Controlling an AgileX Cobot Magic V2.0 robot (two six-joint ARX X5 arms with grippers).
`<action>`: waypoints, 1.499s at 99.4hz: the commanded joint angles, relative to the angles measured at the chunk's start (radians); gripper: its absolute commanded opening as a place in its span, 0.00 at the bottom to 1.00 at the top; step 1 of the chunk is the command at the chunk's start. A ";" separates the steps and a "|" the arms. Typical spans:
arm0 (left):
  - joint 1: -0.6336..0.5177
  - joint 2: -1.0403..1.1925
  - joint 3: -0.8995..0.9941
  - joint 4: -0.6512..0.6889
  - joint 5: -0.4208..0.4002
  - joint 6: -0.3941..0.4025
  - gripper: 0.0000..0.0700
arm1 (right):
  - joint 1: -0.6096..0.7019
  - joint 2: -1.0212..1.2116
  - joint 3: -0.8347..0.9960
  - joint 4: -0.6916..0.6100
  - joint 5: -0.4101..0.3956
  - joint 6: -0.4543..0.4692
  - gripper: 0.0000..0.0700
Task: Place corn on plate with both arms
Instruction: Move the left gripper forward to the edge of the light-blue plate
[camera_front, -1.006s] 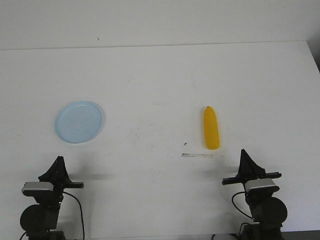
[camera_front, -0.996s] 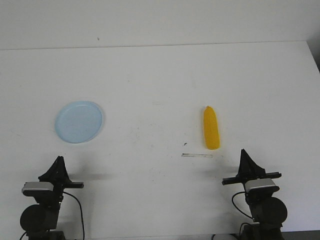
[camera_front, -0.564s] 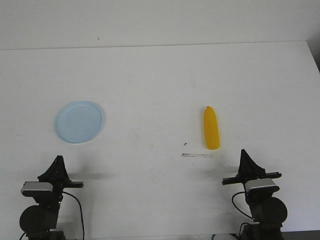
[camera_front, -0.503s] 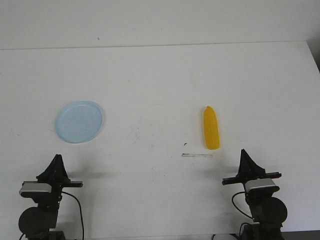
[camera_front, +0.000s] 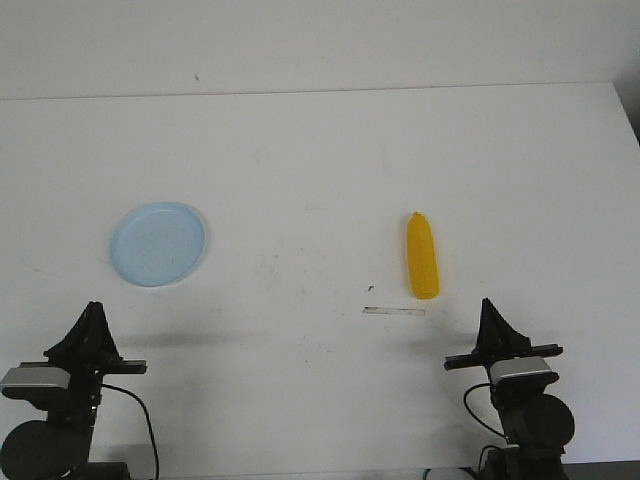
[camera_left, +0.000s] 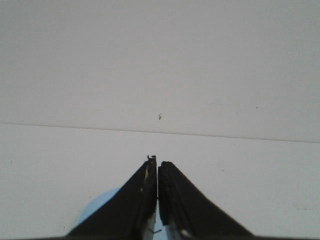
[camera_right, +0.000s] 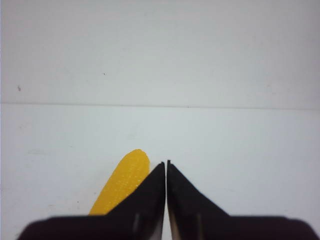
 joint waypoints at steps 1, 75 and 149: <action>0.001 0.045 0.052 -0.015 -0.001 -0.006 0.00 | 0.002 0.000 -0.001 0.013 0.002 0.010 0.00; 0.006 0.826 0.455 -0.058 -0.025 -0.006 0.00 | 0.002 0.000 -0.001 0.013 0.002 0.010 0.00; 0.393 1.242 0.710 -0.518 0.391 -0.187 0.01 | 0.002 0.000 -0.001 0.013 0.002 0.010 0.00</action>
